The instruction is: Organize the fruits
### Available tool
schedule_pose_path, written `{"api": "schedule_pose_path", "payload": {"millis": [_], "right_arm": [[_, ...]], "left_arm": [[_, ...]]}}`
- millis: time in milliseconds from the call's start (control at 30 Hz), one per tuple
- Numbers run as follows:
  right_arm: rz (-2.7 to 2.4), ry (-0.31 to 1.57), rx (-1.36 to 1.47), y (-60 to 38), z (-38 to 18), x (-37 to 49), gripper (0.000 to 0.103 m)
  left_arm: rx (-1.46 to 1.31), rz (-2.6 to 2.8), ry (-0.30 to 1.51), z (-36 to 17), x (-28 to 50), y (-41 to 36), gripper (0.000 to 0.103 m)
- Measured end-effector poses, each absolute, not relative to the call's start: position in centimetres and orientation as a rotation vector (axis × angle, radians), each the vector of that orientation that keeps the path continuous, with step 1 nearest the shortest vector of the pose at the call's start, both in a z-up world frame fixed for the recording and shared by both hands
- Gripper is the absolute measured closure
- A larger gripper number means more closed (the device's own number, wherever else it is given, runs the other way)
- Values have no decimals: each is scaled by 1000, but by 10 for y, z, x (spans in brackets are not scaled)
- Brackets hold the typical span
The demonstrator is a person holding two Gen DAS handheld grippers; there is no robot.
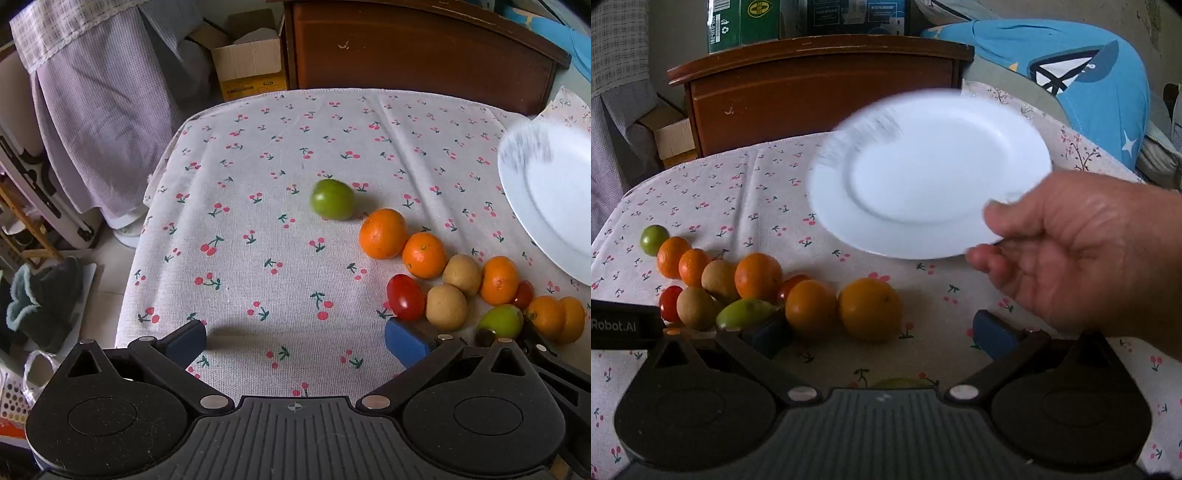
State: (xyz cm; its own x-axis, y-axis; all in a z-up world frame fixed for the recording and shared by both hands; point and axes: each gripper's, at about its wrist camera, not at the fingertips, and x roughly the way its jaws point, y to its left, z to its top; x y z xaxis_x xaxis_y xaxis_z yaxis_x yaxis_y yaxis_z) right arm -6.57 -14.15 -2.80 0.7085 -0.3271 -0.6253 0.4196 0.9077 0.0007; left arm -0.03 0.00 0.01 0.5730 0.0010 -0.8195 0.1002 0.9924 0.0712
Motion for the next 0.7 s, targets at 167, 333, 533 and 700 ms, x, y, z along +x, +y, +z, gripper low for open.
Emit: {"api": "schedule_pose_path", "payload": {"millis": [167, 333, 533, 700], "right_arm": [[-415, 662, 148, -141, -28, -67, 1], [-416, 663, 148, -140, -26, -70, 1], [-415, 666, 147, -141, -27, -69, 1], [-415, 666, 147, -141, -27, -69, 1]], "left_arm": [[113, -58, 961, 1, -1, 0, 0], [101, -56, 972, 4, -2, 2, 0], [90, -47, 990, -1, 1, 3, 0], [100, -28, 997, -1, -1, 3, 0]]}}
